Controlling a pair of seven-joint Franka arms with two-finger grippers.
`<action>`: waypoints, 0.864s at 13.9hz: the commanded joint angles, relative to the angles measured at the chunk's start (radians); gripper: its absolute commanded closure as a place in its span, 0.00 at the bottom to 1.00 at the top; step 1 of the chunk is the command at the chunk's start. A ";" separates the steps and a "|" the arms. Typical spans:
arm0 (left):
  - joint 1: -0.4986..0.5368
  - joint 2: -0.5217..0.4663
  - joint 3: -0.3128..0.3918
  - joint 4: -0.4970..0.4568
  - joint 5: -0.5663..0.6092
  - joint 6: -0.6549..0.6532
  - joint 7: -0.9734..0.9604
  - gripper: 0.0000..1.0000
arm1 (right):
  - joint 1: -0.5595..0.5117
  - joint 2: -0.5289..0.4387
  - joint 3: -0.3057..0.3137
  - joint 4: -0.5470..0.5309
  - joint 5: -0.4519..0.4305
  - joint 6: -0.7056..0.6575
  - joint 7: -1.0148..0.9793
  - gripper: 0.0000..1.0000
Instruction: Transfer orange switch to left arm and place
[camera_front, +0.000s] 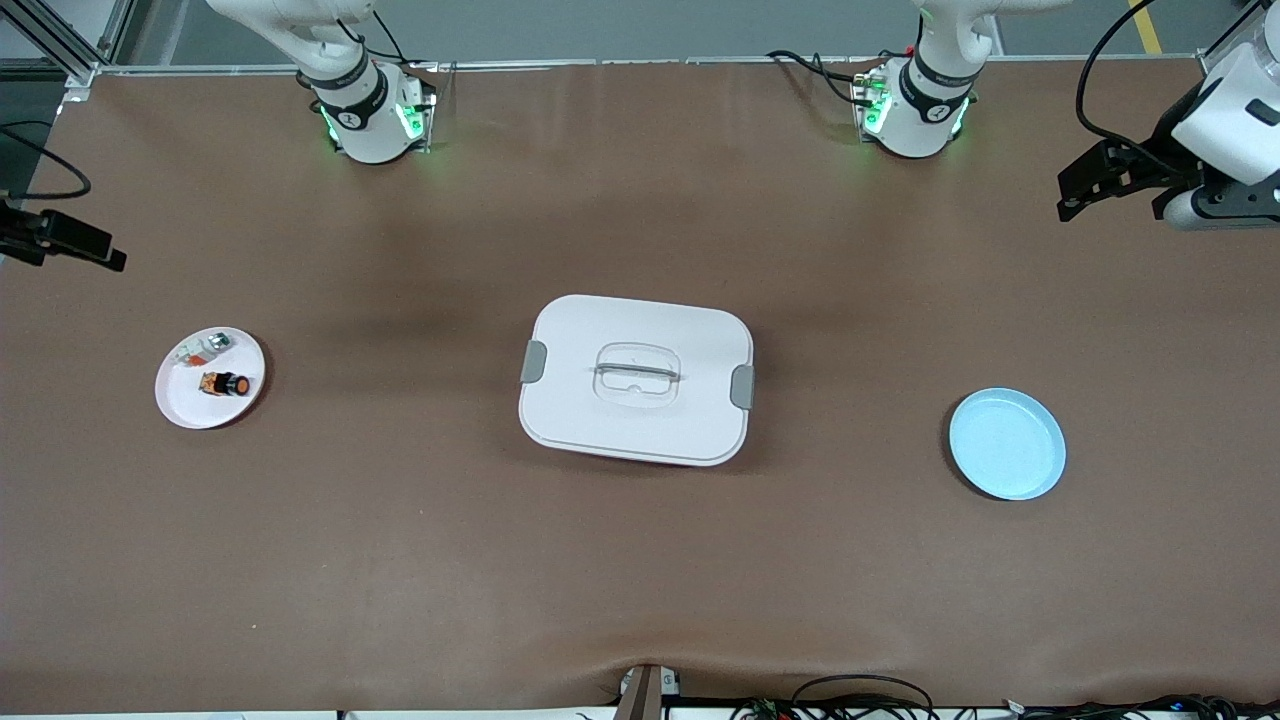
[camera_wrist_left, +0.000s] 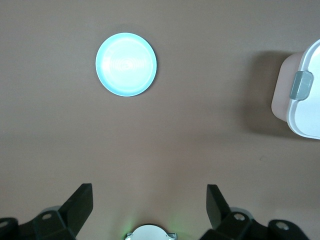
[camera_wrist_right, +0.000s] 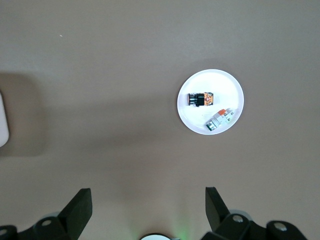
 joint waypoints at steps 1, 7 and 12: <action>-0.001 0.002 -0.002 0.006 0.000 -0.010 0.014 0.00 | -0.010 0.053 0.006 0.015 0.014 0.033 -0.011 0.00; -0.001 0.007 -0.002 -0.002 0.001 -0.004 0.017 0.00 | -0.105 0.086 0.006 -0.213 0.016 0.317 -0.156 0.00; -0.001 0.011 0.000 -0.002 0.001 -0.001 0.019 0.00 | -0.180 0.230 0.007 -0.261 0.034 0.487 -0.244 0.00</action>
